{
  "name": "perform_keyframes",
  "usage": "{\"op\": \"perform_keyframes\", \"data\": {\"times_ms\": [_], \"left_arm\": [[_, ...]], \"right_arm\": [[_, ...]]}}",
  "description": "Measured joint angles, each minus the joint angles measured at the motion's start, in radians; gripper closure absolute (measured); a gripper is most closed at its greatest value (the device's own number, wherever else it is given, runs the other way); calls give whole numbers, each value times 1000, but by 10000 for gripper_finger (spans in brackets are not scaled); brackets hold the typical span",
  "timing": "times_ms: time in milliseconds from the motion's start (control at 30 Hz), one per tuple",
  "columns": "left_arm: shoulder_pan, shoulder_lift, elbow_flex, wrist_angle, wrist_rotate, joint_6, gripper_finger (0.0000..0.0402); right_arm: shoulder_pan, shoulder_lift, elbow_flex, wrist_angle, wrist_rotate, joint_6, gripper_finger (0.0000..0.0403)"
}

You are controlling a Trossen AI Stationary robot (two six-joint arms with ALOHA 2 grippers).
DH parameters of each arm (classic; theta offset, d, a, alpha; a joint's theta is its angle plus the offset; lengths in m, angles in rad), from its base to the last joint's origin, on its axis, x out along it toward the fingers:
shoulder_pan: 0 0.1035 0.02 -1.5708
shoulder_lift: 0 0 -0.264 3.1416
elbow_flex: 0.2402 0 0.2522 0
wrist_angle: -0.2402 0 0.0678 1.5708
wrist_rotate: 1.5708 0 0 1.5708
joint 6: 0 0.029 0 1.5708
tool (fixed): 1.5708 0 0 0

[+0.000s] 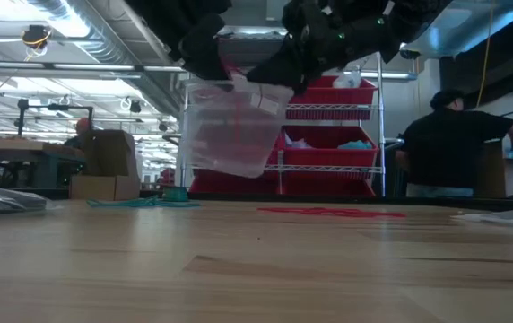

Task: Sort rubber bands
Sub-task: Put the red rubber band into the transparent zip bag

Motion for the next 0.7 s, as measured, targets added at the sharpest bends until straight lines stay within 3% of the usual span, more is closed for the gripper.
{"op": "perform_keyframes", "data": {"times_ms": [300,700], "left_arm": [[6,0,0,-23,0,20,401],[6,0,0,-24,1,15,401]], "right_arm": [[0,0,150,-310,11,25,390],[0,0,340,-574,-6,5,229]]}}
